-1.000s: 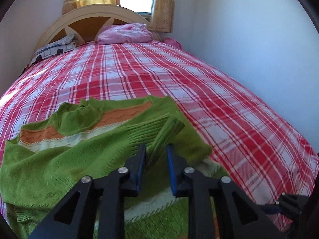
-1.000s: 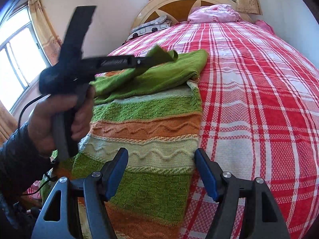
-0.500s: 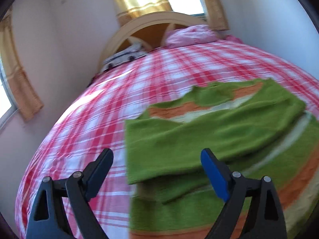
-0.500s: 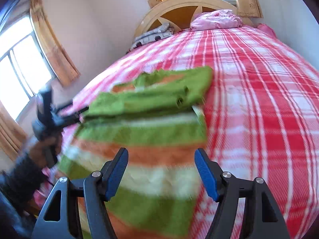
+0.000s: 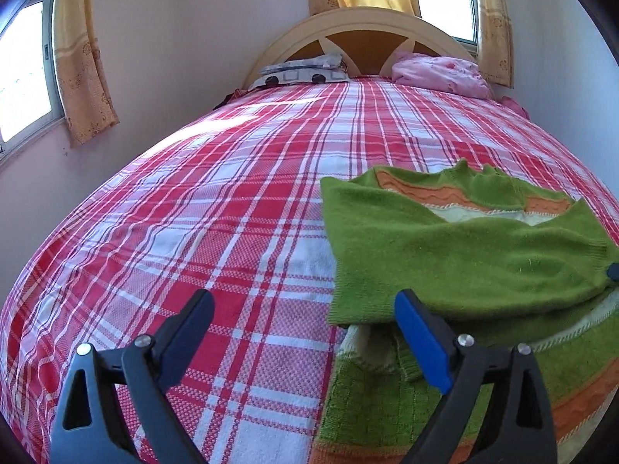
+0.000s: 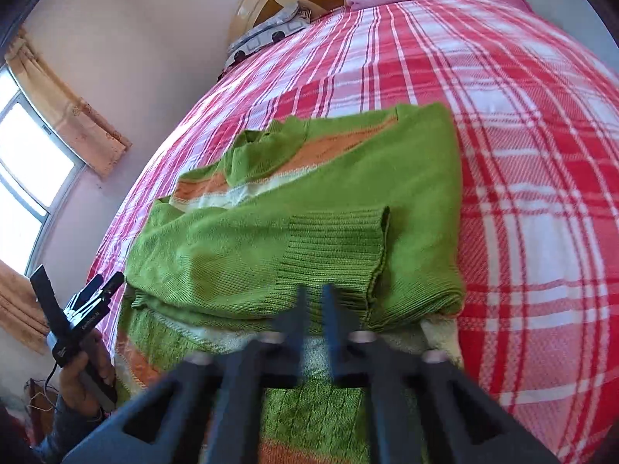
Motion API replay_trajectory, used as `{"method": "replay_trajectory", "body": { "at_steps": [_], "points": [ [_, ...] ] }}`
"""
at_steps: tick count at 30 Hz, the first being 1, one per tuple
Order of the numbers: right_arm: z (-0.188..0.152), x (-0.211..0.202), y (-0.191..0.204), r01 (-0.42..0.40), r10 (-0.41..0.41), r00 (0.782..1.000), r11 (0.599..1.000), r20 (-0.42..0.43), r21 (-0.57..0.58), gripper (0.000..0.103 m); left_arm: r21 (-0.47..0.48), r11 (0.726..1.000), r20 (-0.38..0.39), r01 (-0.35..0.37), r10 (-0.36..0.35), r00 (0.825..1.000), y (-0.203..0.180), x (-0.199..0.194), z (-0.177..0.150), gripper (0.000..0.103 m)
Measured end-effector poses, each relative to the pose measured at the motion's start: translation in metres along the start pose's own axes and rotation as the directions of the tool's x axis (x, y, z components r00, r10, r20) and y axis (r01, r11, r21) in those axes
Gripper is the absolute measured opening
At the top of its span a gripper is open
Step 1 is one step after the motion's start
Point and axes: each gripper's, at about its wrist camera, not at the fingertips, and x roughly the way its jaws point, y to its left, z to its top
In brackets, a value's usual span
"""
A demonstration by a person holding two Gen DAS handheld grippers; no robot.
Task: Fold small clothes
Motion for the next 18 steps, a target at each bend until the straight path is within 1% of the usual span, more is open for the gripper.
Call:
{"method": "replay_trajectory", "body": {
  "at_steps": [3,5,7,9,11,13,14,15,16,18],
  "points": [
    [-0.004,-0.018,0.008,0.004,-0.001,0.998,0.999,0.060,-0.048,0.000,0.009,1.000,0.000,-0.003,0.003,1.000,0.004,0.000,0.002,0.097],
    [-0.005,-0.036,0.018,0.031,-0.020,0.993,0.994,0.115,-0.102,0.000,0.012,1.000,-0.007,-0.001,0.001,1.000,0.005,0.001,0.003,0.097],
    [-0.005,-0.053,0.022,0.063,-0.042,0.987,0.989,0.156,-0.133,0.000,0.006,1.000,-0.015,0.007,-0.007,1.000,0.006,0.001,0.003,0.097],
    [-0.004,-0.057,0.019,0.063,-0.042,0.987,0.989,0.155,-0.130,0.000,-0.003,1.000,-0.025,0.015,-0.015,1.000,0.006,0.004,0.003,0.097],
    [-0.001,-0.052,0.012,0.021,-0.006,0.992,0.993,0.127,-0.117,0.000,-0.006,1.000,-0.033,0.008,-0.009,0.999,0.005,0.008,0.003,0.097],
    [0.002,-0.045,0.008,0.000,0.008,0.994,0.997,0.108,-0.075,0.006,-0.016,1.000,-0.044,0.002,-0.003,0.999,0.006,0.011,0.001,0.097],
    [0.003,-0.039,0.007,-0.013,0.018,0.996,0.998,0.092,-0.055,0.030,-0.022,1.000,-0.047,0.006,-0.007,0.999,0.006,0.011,0.001,0.097],
    [0.004,-0.036,0.009,-0.016,0.021,0.996,0.999,0.083,-0.052,0.067,-0.022,1.000,-0.043,0.003,-0.004,0.999,0.006,0.010,0.000,0.097],
    [0.003,-0.031,0.012,-0.008,0.012,0.997,0.998,0.082,-0.057,0.075,-0.021,1.000,-0.039,-0.001,0.000,0.999,0.006,0.009,0.000,0.097],
    [0.002,-0.022,0.013,-0.001,0.005,0.997,0.998,0.072,-0.059,0.074,-0.018,1.000,-0.034,0.001,-0.001,0.999,0.007,0.008,0.001,0.097]
  ]
}}
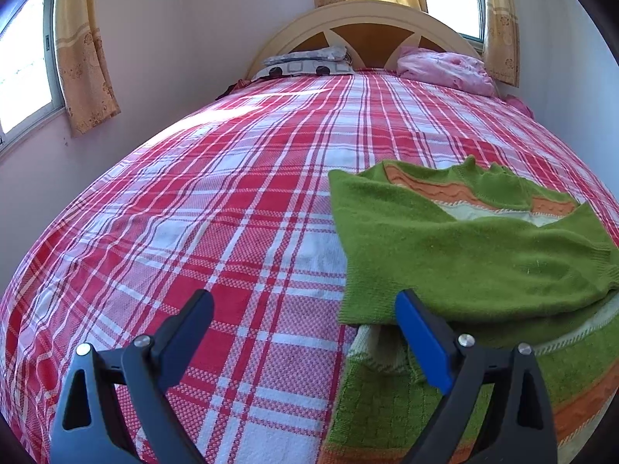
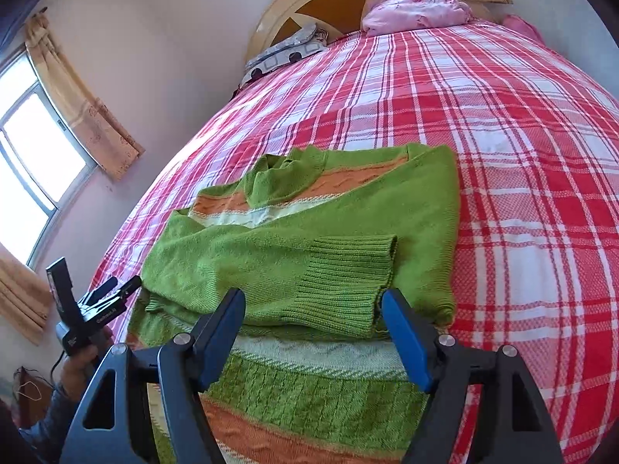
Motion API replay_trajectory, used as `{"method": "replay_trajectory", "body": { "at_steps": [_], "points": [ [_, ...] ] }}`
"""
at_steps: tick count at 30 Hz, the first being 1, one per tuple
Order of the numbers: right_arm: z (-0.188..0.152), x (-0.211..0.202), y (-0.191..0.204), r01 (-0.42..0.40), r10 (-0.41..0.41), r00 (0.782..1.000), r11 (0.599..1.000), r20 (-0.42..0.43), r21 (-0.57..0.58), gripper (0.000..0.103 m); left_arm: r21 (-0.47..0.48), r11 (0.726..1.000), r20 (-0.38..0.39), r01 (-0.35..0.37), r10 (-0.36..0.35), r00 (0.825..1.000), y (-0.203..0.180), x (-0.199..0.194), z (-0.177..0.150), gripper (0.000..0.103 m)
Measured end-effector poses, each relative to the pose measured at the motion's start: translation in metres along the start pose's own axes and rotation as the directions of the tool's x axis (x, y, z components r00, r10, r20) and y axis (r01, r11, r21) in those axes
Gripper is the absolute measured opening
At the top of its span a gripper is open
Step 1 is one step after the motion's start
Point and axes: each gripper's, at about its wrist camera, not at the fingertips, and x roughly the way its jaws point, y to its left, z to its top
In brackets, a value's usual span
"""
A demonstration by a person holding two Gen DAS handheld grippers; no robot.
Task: Fold small clothes
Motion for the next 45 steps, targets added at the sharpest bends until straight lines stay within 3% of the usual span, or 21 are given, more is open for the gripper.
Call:
{"method": "replay_trajectory", "body": {
  "at_steps": [1,4,5,6,7,9,13,15,17,19,22,23,24,27,29,32,33,35,36,41,45],
  "points": [
    [-0.001,0.005,-0.001,0.023,-0.023,1.000,1.000,-0.018,0.001,0.073,0.001,1.000,0.001,-0.002,0.002,1.000,0.001,0.000,0.000,0.097],
    [-0.004,0.019,-0.004,0.061,-0.062,0.997,0.998,-0.056,-0.010,0.050,-0.012,1.000,-0.002,-0.003,0.003,1.000,0.005,0.002,0.002,0.097],
    [-0.005,0.023,-0.006,0.082,-0.083,0.994,0.997,-0.066,-0.014,0.039,-0.018,1.000,-0.007,-0.003,0.002,1.000,0.006,0.003,0.002,0.097],
    [-0.005,0.025,-0.007,0.098,-0.099,0.993,0.995,-0.068,-0.018,0.015,-0.024,1.000,-0.011,-0.002,0.001,1.000,0.007,0.005,0.002,0.097],
    [-0.004,0.026,-0.008,0.103,-0.104,0.992,0.994,-0.068,-0.023,0.008,-0.027,1.000,-0.015,0.000,0.000,1.000,0.008,0.006,0.002,0.097],
    [-0.003,0.018,-0.008,0.065,-0.066,0.997,0.998,-0.042,-0.026,0.007,-0.026,1.000,-0.015,0.000,-0.001,1.000,0.008,0.005,0.002,0.097],
    [-0.005,-0.013,0.014,0.115,-0.109,0.993,0.982,0.051,-0.150,0.006,-0.010,1.000,0.000,-0.003,0.003,1.000,0.006,0.001,0.004,0.097],
    [-0.007,-0.017,0.015,0.183,-0.175,0.983,0.966,0.064,-0.181,0.006,-0.004,1.000,0.000,-0.001,0.001,1.000,0.006,0.001,0.005,0.097],
    [-0.009,-0.011,0.002,0.224,-0.219,0.975,0.961,0.044,-0.160,0.007,0.000,1.000,-0.007,-0.006,0.006,1.000,0.004,0.003,0.006,0.097],
    [-0.012,0.002,-0.008,0.208,-0.213,0.977,0.966,-0.017,-0.155,0.008,-0.001,1.000,-0.012,-0.002,0.002,1.000,0.001,0.004,0.007,0.097],
    [-0.017,0.001,-0.001,0.250,-0.255,0.967,0.948,0.000,-0.195,0.035,0.008,1.000,0.002,0.010,-0.010,1.000,-0.004,-0.001,0.010,0.097],
    [-0.017,-0.003,0.004,0.254,-0.257,0.966,0.945,0.016,-0.208,0.051,0.013,1.000,0.011,0.013,-0.013,1.000,-0.006,-0.004,0.012,0.098],
    [-0.017,-0.008,0.009,0.269,-0.266,0.963,0.940,0.044,-0.212,0.057,0.020,1.000,0.021,0.013,-0.013,1.000,-0.008,-0.006,0.015,0.098],
    [-0.010,-0.023,0.028,0.326,-0.300,0.944,0.914,0.141,-0.242,0.057,0.041,0.999,0.046,0.004,-0.006,0.999,-0.016,-0.007,0.024,0.099],
    [-0.002,-0.024,0.042,0.238,-0.204,0.968,0.935,0.147,-0.264,0.057,0.060,0.998,0.055,-0.027,0.023,0.998,-0.023,-0.005,0.029,0.101],
    [0.008,0.000,0.041,0.101,-0.095,0.995,0.970,0.038,-0.223,0.057,0.156,0.977,0.053,-0.144,0.138,0.989,-0.037,0.013,0.029,0.103],
    [0.009,0.011,0.036,0.094,-0.095,0.995,0.975,0.002,-0.199,0.057,0.169,0.971,0.040,-0.170,0.165,0.985,-0.038,0.021,0.027,0.103],
    [0.007,0.035,0.016,0.157,-0.170,0.983,0.975,-0.073,-0.157,0.057,0.175,0.971,-0.006,-0.161,0.165,0.986,-0.035,0.032,0.022,0.103],
    [0.004,0.040,0.008,0.177,-0.190,0.979,0.973,-0.078,-0.148,0.057,0.173,0.973,-0.021,-0.153,0.159,0.987,-0.033,0.035,0.019,0.103],
    [-0.002,0.028,-0.009,0.142,-0.145,0.989,0.982,-0.020,-0.125,0.057,0.190,0.974,-0.035,-0.124,0.133,0.990,-0.036,0.039,0.014,0.103],
    [-0.011,0.025,-0.002,0.196,-0.205,0.978,0.963,-0.030,-0.188,0.057,0.208,0.971,-0.026,-0.120,0.128,0.991,-0.039,0.035,0.011,0.103]
  ]
}}
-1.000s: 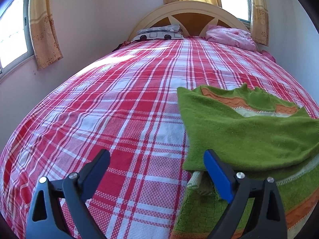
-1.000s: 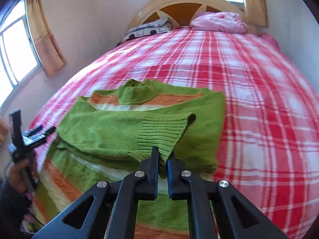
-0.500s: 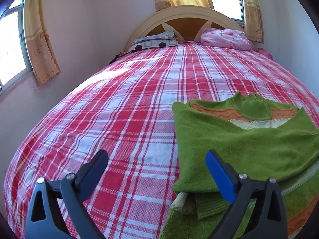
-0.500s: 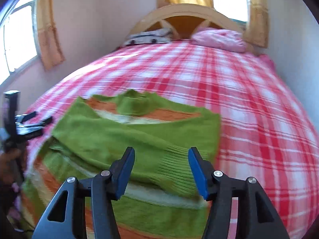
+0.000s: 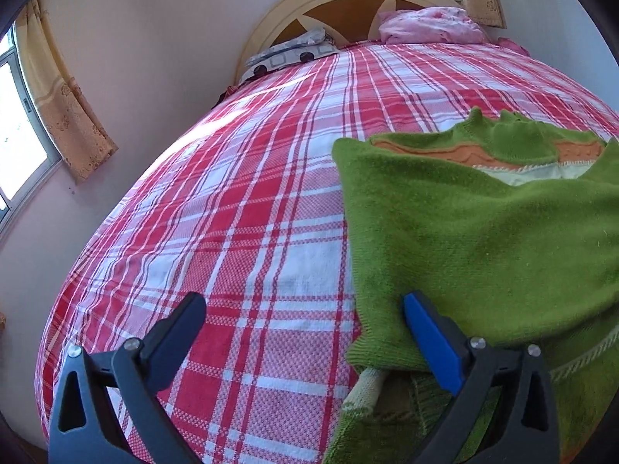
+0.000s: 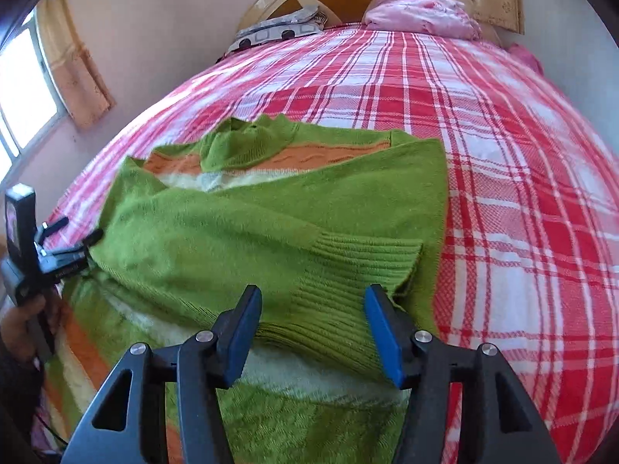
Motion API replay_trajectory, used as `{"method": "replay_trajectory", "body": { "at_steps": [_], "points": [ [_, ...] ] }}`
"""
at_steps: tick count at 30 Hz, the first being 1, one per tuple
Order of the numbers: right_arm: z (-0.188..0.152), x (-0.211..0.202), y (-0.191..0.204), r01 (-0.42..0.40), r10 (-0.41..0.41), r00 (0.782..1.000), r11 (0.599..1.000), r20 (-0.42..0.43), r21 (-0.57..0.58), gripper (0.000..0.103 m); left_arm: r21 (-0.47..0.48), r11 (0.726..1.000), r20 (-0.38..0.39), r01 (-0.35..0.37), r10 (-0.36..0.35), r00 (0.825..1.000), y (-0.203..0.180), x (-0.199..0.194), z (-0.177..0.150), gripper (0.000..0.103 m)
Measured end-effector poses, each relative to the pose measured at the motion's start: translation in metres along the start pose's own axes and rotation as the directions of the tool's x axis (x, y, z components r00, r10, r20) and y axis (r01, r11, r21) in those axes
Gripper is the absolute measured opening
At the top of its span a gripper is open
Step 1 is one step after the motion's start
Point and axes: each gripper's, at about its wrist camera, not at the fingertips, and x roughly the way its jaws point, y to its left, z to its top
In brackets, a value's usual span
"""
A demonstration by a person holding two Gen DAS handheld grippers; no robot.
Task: Fold small clothes
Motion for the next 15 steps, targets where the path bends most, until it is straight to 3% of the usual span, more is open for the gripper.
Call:
{"method": "replay_trajectory", "body": {
  "at_steps": [5,15],
  "points": [
    [-0.011,0.003,0.018,0.118,-0.116,0.993,0.988,0.029,-0.098,0.058,-0.020,0.999,0.008,0.028,-0.028,1.000,0.004,-0.001,-0.003,0.103],
    [-0.011,0.007,0.015,0.126,-0.123,0.991,0.990,0.046,-0.068,0.060,-0.024,0.998,0.016,0.065,-0.065,0.998,0.004,-0.007,-0.005,0.103]
  ]
}}
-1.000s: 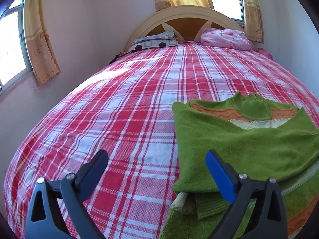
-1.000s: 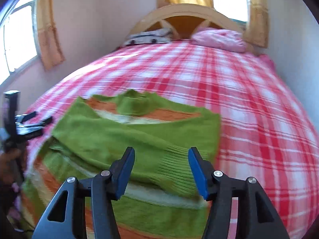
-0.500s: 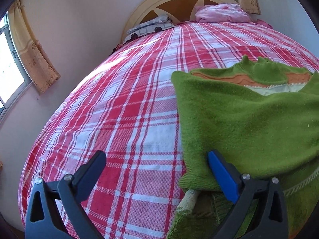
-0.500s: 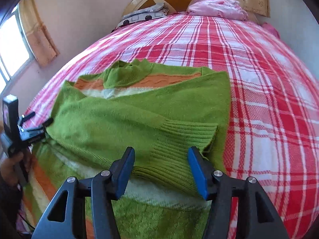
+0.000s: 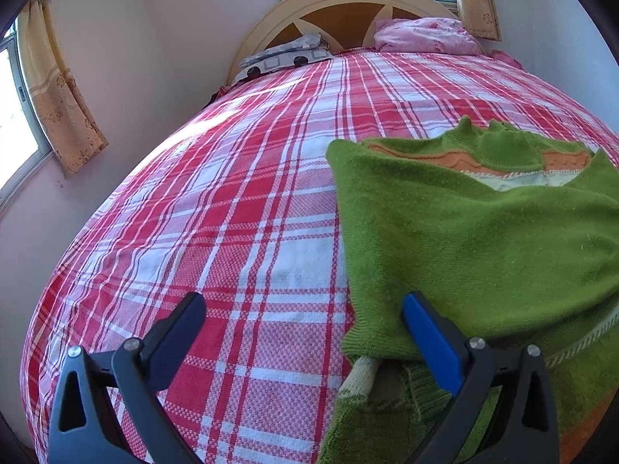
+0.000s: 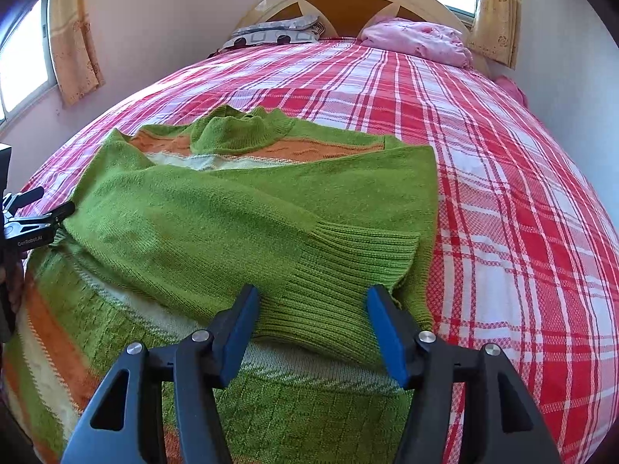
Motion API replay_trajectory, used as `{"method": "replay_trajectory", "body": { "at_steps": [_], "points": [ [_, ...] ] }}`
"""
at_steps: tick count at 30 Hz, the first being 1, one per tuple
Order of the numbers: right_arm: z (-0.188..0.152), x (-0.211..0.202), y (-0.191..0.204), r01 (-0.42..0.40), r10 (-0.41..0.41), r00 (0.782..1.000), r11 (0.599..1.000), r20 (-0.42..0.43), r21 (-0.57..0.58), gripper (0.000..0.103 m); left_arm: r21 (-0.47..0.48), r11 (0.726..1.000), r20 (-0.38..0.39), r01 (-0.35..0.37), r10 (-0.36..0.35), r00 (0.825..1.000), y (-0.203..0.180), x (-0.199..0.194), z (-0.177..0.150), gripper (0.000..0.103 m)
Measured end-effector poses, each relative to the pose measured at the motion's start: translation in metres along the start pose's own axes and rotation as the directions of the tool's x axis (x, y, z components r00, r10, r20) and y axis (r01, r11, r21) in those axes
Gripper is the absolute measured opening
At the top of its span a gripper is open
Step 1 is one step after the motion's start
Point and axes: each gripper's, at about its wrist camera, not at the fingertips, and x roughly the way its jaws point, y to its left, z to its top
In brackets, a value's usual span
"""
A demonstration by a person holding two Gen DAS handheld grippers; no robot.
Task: Fold small clothes
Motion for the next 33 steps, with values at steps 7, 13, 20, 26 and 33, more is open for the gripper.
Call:
{"method": "replay_trajectory", "body": {
  "at_steps": [7,13,20,26,33],
  "points": [
    [-0.001,0.002,0.002,0.013,-0.013,1.000,1.000,0.014,0.000,0.061,0.004,0.999,-0.014,0.054,-0.054,0.998,0.000,0.004,0.000,0.103],
    [0.000,0.001,0.004,0.020,-0.020,1.000,1.000,0.008,-0.001,0.061,-0.075,0.992,-0.011,0.105,-0.106,0.994,0.014,-0.006,-0.003,0.103],
    [0.000,-0.005,0.006,0.037,-0.037,0.999,0.999,0.008,-0.017,0.062,-0.036,0.994,0.007,0.099,-0.099,0.995,0.006,-0.015,-0.007,0.103],
    [-0.010,-0.032,0.021,0.056,-0.051,0.997,0.996,0.066,-0.074,0.067,-0.020,0.990,0.037,0.138,-0.137,0.990,0.004,-0.037,-0.013,0.103],
    [-0.030,-0.047,0.032,0.014,-0.010,0.999,0.997,0.046,-0.082,0.067,-0.023,0.981,0.066,0.195,-0.193,0.979,0.002,-0.068,-0.025,0.103]
  ]
}}
